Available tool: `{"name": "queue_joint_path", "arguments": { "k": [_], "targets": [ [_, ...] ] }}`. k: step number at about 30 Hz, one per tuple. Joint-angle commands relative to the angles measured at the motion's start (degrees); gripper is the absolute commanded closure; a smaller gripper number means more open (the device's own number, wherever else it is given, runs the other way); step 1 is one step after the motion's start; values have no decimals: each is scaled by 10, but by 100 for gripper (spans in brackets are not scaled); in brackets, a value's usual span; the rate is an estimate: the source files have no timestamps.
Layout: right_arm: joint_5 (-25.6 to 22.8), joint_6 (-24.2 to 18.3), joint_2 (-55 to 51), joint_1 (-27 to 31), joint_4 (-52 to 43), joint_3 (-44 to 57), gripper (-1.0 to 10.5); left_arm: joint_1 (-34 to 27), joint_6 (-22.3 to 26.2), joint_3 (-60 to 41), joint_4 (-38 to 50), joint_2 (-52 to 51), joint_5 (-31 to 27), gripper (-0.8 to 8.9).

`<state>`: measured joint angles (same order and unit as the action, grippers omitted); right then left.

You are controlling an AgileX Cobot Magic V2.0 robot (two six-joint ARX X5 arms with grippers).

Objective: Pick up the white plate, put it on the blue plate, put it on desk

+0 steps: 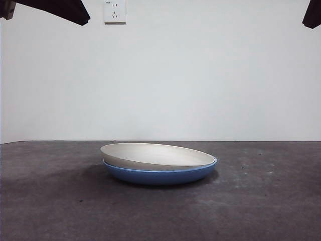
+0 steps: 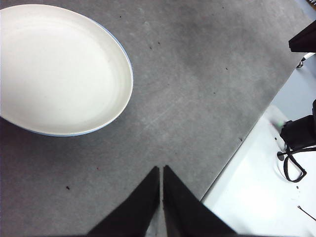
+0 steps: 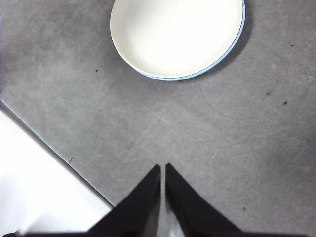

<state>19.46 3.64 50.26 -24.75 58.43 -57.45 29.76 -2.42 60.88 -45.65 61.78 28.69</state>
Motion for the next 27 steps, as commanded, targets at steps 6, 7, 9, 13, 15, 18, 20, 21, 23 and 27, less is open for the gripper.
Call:
{"name": "queue_joint_path", "arguments": {
  "k": [6,7,9,13,15,18,20,21,23,27],
  "targets": [
    [0,-7,2,-4,-5,-2,939,4,5,7,4,4,3,803],
    [0,-7,2,-4,-5,-2,939,4,4,7,4,4,3,803],
    [0,-7,2,-4,-5,-2,939,4,4,7,5,4,3,803],
    [0,-7,2,-4,-5,-2,939,4,4,7,4,4,3,803],
    [0,-7,2,-4,-5,-2,939,4,5,7,5,4,3,803],
    [0,-7,2,-4,-5,-2,939,4,5,7,5,4,3,803],
    [0,-7,2,-4,-5,-2,939,4,4,7,5,4,3,803],
    [0,-7,2,-4,-5,-2,939,4,5,7,4,4,3,803],
    [0,-7,2,-4,-5,-2,939,2,10,7,4,-1,3,803],
    [0,-7,2,-4,-5,-2,939,-23,59,5,44,-33,-7,803]
  ]
}}
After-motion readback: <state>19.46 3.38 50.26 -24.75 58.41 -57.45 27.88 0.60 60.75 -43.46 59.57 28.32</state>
